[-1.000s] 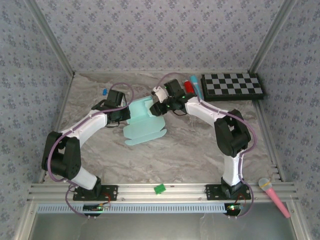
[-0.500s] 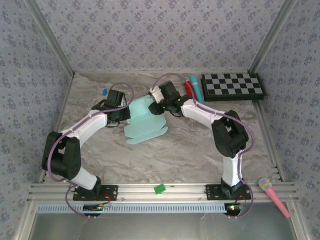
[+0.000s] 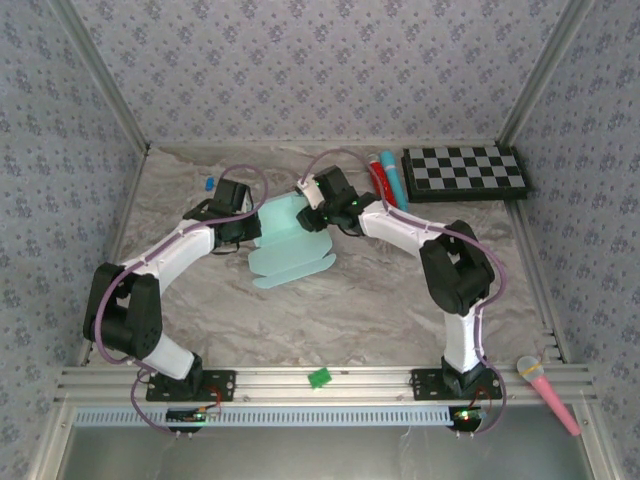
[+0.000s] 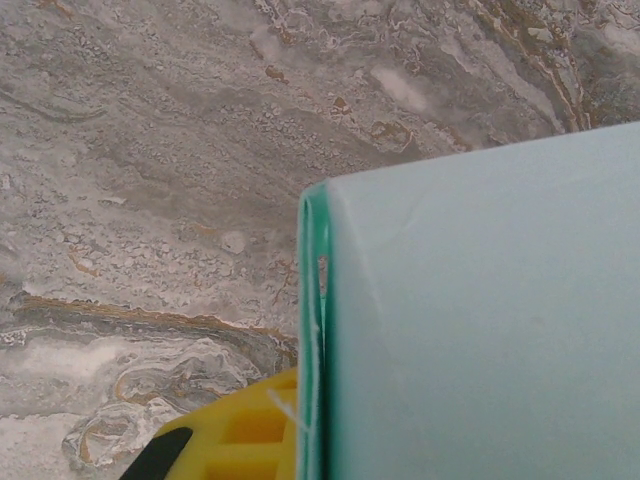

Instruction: Fold the paper box

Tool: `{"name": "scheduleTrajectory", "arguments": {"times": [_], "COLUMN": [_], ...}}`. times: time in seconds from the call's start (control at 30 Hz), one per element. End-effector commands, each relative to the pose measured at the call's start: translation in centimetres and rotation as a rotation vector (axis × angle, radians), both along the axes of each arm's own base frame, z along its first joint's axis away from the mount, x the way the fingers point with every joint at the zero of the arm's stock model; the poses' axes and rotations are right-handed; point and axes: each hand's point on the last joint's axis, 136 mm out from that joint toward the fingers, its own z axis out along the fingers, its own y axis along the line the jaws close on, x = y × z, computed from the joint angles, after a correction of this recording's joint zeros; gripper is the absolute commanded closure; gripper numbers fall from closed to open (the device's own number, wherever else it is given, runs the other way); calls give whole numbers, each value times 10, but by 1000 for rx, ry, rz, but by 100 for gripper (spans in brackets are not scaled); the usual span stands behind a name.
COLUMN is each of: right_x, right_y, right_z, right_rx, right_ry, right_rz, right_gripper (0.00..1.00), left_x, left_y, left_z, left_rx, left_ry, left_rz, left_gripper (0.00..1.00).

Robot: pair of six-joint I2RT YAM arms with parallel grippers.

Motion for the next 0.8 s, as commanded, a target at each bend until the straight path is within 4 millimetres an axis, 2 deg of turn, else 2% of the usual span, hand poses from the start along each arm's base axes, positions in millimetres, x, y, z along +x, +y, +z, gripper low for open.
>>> {"name": "scheduleTrajectory", "arguments": {"times": [0.0,0.53,0.77], "right_x": [1,12,22], "right_y": [-5,-19,-32], "right_z": [-17,-28,-28], "right_rx": [-45,-139,-196], "right_ry": [17,-7,-48], "right_rz": [-13,-98,-205], "right_gripper": [60,67,75], "left_x": [7,7,6], "left_y": [-12,-11,-12], "left_z": [25,24,24], "left_rx": [-50,-50,-49], "left_ry": [-56,-56,-51], "left_rz": [-31,-28,-30], "left_gripper": [100,100,100]}}
